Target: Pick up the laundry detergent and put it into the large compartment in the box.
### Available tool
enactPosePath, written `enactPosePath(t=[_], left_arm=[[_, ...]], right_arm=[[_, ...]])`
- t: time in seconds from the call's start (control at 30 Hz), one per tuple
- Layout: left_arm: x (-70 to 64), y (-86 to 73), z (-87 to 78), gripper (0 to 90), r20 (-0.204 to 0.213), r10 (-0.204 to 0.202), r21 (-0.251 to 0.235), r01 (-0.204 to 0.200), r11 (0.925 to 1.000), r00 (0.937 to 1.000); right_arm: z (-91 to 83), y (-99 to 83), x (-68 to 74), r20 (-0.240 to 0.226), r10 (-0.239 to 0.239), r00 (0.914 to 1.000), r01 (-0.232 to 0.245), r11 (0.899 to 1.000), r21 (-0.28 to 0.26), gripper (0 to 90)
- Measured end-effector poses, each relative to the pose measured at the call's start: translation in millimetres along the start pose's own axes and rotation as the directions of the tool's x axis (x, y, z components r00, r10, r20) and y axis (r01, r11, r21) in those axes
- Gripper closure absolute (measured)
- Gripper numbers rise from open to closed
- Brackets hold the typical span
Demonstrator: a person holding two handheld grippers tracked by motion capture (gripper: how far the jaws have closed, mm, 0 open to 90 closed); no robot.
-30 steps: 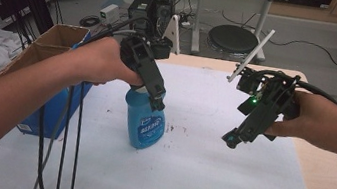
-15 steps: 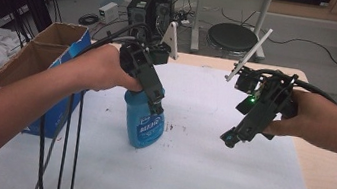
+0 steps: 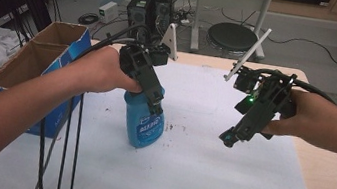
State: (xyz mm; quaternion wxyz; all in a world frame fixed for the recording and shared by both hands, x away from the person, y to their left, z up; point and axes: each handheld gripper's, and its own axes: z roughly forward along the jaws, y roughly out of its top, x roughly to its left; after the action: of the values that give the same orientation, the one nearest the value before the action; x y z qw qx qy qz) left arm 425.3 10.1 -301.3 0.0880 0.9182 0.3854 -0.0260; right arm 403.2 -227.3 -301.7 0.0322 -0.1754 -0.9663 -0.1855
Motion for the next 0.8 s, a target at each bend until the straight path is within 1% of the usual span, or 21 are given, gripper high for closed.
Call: enactPosePath(t=[0.03, 0.2, 0.27, 0.33, 0.43, 0.5, 0.53, 0.6, 0.63, 0.7, 0.73, 0.8], left_arm=[[0.0, -0.1, -0.2, 13.8, 0.000, -0.001, -0.001, 0.001, 1.0000, 1.0000], [0.2, -0.7, -0.7, 19.6, 0.004, 0.003, -0.003, -0.003, 1.0000, 1.0000], [0.2, -0.6, -0.8, 19.7, 0.003, 0.001, -0.004, -0.001, 1.0000, 1.0000], [-0.1, -0.7, -0.4, 23.2, 0.010, -0.002, 0.001, 0.002, 1.0000, 1.0000], [-0.2, -0.8, -0.5, 24.1, 0.011, -0.002, -0.001, 0.002, 1.0000, 0.9999], [0.6, -0.8, -1.5, 27.4, 0.009, 0.005, 0.000, -0.005, 1.0000, 0.9999], [0.2, -1.0, -1.6, 27.4, 0.010, -0.002, -0.008, 0.002, 1.0000, 0.9999], [0.5, -1.3, -2.1, 28.6, 0.011, -0.003, -0.010, 0.003, 0.9999, 0.9999], [0.6, -1.7, -2.2, 31.8, 0.012, -0.001, -0.012, 0.001, 0.9999, 0.9999], [0.4, -2.1, -2.3, 31.8, 0.011, -0.005, -0.012, 0.005, 0.9999, 0.9999], [0.8, -2.1, -2.7, 31.8, 0.009, 0.001, -0.008, -0.001, 1.0000, 1.0000], [0.2, -2.3, -2.7, 31.8, 0.007, -0.011, -0.015, 0.011, 0.9998, 0.9999]], right_arm=[[0.0, 0.0, 0.0, 0.000, 0.000, 1.0000, 0.000, 1.000, 0.000, 2.2], [-0.1, 0.0, 0.1, 0.000, -0.001, 1.0000, 0.001, 1.000, -0.002, 2.2], [-0.1, 0.0, 0.1, 0.000, -0.003, 1.0000, 0.003, 1.000, -0.001, 2.2], [0.0, 0.1, 0.2, 0.001, -0.001, 1.0000, 0.001, 1.000, 0.000, 2.2], [0.0, 0.2, 0.2, -0.001, -0.001, 1.0000, 0.001, 1.000, -0.002, 2.2], [0.0, 0.3, 0.2, 0.000, 0.002, 1.0000, -0.002, 1.000, 0.000, 2.2], [0.1, 0.3, 0.2, 0.001, 0.002, 1.0000, -0.002, 1.000, 0.000, 2.2], [0.2, 0.3, 0.2, -0.001, 0.000, 1.0000, 0.000, 1.000, -0.002, 2.1], [0.5, 0.5, -0.1, -0.002, -0.003, 1.0000, 0.003, 1.000, -0.004, 2.2], [0.6, 0.6, 0.0, -0.002, -0.003, 1.0000, 0.003, 1.000, -0.004, 2.2], [0.7, 0.7, 0.0, -0.002, -0.003, 1.0000, 0.003, 1.000, -0.004, 2.2], [0.7, 0.7, 0.0, -0.003, -0.003, 1.0000, 0.003, 1.000, -0.004, 2.2]])
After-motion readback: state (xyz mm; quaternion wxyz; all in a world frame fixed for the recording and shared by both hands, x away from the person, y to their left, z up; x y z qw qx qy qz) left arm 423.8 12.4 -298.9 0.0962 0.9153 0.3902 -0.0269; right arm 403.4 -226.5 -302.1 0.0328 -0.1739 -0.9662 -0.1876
